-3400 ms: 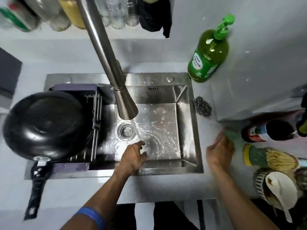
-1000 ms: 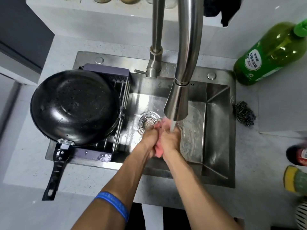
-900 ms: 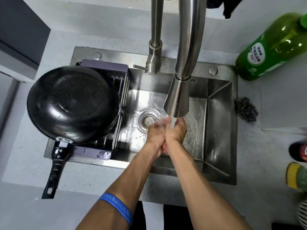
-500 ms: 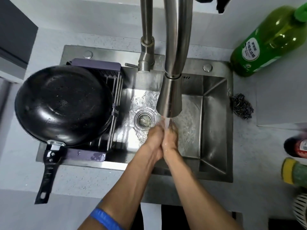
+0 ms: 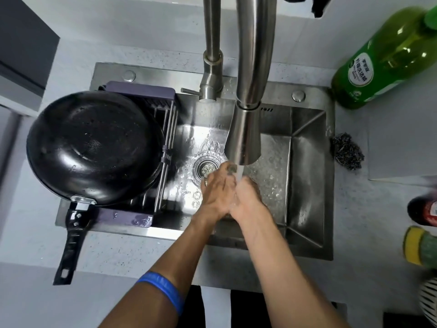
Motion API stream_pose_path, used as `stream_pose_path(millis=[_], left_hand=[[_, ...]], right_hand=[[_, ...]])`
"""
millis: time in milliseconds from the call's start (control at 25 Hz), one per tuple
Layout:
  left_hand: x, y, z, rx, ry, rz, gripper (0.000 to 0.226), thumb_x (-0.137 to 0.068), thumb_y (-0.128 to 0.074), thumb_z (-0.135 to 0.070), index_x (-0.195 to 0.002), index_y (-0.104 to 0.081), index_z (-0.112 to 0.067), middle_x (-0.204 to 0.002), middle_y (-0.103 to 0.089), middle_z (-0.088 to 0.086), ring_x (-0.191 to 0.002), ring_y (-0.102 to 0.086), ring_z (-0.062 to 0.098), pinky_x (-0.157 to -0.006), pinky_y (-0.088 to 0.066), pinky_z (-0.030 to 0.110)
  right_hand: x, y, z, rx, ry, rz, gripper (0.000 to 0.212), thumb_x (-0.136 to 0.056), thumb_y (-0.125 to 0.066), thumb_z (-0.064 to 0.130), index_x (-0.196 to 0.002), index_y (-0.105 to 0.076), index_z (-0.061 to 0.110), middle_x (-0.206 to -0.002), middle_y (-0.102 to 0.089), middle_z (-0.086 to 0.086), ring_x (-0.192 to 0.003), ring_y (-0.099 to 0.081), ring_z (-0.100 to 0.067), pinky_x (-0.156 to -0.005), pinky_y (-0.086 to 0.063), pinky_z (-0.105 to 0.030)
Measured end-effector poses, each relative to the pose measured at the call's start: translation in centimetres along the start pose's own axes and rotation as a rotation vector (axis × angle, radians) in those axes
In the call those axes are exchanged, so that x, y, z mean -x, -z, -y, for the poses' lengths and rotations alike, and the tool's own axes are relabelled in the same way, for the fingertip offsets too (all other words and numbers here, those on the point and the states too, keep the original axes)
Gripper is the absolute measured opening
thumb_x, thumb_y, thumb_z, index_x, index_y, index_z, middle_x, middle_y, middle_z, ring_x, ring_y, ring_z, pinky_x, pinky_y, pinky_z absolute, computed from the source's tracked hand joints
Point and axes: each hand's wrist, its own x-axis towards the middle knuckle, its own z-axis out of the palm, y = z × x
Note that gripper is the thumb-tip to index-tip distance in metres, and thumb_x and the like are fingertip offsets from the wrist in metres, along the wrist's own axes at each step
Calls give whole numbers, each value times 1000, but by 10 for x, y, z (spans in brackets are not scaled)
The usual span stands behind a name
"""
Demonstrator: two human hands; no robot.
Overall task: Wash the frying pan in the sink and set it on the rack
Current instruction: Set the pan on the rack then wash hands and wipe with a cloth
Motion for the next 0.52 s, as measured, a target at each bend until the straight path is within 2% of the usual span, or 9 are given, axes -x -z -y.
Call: stream_pose_path(millis=[40,80,160,200,280,360,440,520], left_hand=[[1,4,0,32,-26,-13,33,-100,-33,-23,-127,-50,-16,-119,-55,3,-109,-51,21,-95,-38,33],[6,6,-3,329,45,-51,33,-100,-34,-22,-128,-51,-14,-117,-59,7,-106,-57,23,-91,-45,35],[17,7,-9,986,303,-143,32,-101,-34,-18,-123,-56,-12,-107,-66,11,-93,-65,22,-77,-55,33],[22,7,-8,1209,441,-178,33,-102,-32,-22,-116,-61,-14,-101,-69,12,-89,-66,22,-73,-55,33],[29,6,-1,1516,647,-116,44,-102,-29,-33,-93,-69,-16,-90,-73,12,-85,-69,27,-71,-52,36],[32,11,-4,1659,667,-111,46,-98,-30,-29,-81,-69,-14,-82,-73,13,-79,-70,28,-73,-52,38],[27,14,-9,1651,672,-128,28,-94,-34,-18,-89,-61,-14,-81,-71,12,-78,-66,27,-74,-53,37],[23,15,-14,1620,690,-138,22,-92,-37,-10,-98,-58,-14,-84,-65,13,-74,-59,25,-72,-51,34]], right_hand=[[-3,0,2,-150,-64,-15,28,-100,-46,17,-80,-65,9,-77,-61,-11,-73,-59,-23,-69,-53,-34],[-6,4,2,-216,-44,37,27,-102,-47,17,-85,-65,6,-76,-60,-11,-67,-58,-22,-61,-54,-32],[-7,4,-1,-467,-40,187,18,-103,-44,9,-99,-60,3,-71,-54,-9,-57,-51,-16,-42,-48,-22],[-7,1,-1,-507,-61,225,15,-103,-42,2,-102,-57,1,-70,-51,-11,-57,-50,-17,-40,-47,-20],[-5,0,-3,-484,-90,258,17,-100,-40,-7,-103,-56,-3,-79,-52,-21,-63,-56,-24,-44,-51,-20],[-5,-2,-6,-462,-67,228,14,-103,-43,1,-100,-56,-1,-84,-53,-20,-50,-60,-14,-35,-42,-15],[-3,-5,-8,-429,48,183,9,-102,-50,9,-109,-54,4,-74,-53,-10,-35,-45,-3,-28,-25,-13],[-7,-9,-9,-373,120,58,12,-97,-61,19,-103,-57,9,-59,-59,-3,-32,-42,-3,-28,-21,-14]])
